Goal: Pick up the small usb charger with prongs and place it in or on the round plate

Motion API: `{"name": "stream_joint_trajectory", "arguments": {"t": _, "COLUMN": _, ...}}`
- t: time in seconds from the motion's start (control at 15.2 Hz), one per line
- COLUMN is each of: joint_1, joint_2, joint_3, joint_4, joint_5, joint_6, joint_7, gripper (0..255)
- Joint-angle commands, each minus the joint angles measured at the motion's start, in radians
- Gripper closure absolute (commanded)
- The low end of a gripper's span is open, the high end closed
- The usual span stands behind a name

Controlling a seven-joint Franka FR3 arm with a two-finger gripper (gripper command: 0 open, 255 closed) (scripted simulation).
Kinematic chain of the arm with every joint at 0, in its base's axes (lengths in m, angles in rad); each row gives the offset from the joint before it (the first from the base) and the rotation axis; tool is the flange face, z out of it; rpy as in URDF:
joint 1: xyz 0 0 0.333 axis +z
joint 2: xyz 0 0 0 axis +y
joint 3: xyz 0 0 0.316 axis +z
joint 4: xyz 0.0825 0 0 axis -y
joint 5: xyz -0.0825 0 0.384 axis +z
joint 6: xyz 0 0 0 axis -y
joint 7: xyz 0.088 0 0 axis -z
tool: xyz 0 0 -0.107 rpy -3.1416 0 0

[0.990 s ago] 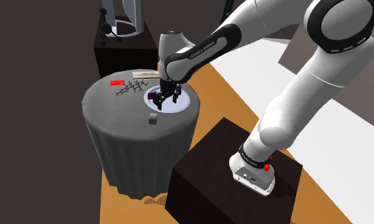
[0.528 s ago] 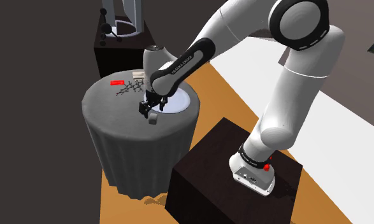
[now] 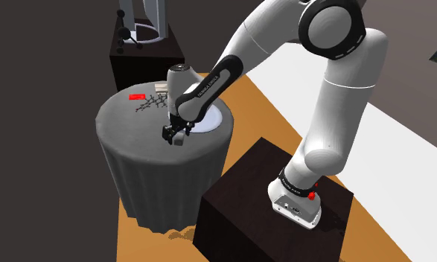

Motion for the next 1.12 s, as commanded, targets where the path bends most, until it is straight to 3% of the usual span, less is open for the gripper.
{"name": "stream_joint_trajectory", "arguments": {"t": 0.0, "joint_1": 0.001, "joint_2": 0.007, "joint_3": -0.001, "joint_4": 0.001, "joint_5": -0.002, "joint_6": 0.006, "joint_7": 0.002, "gripper": 0}}
{"name": "stream_joint_trajectory", "arguments": {"t": 0.33, "joint_1": 0.001, "joint_2": 0.007, "joint_3": -0.001, "joint_4": 0.001, "joint_5": -0.002, "joint_6": 0.006, "joint_7": 0.002, "gripper": 0}}
{"name": "stream_joint_trajectory", "arguments": {"t": 0.4, "joint_1": 0.001, "joint_2": 0.007, "joint_3": -0.001, "joint_4": 0.001, "joint_5": -0.002, "joint_6": 0.006, "joint_7": 0.002, "gripper": 255}}
{"name": "stream_joint_trajectory", "arguments": {"t": 0.99, "joint_1": 0.002, "joint_2": 0.007, "joint_3": 0.000, "joint_4": 0.002, "joint_5": -0.002, "joint_6": 0.006, "joint_7": 0.003, "gripper": 255}}
{"name": "stream_joint_trajectory", "arguments": {"t": 1.06, "joint_1": 0.002, "joint_2": 0.007, "joint_3": 0.000, "joint_4": 0.002, "joint_5": -0.002, "joint_6": 0.006, "joint_7": 0.003, "gripper": 0}}
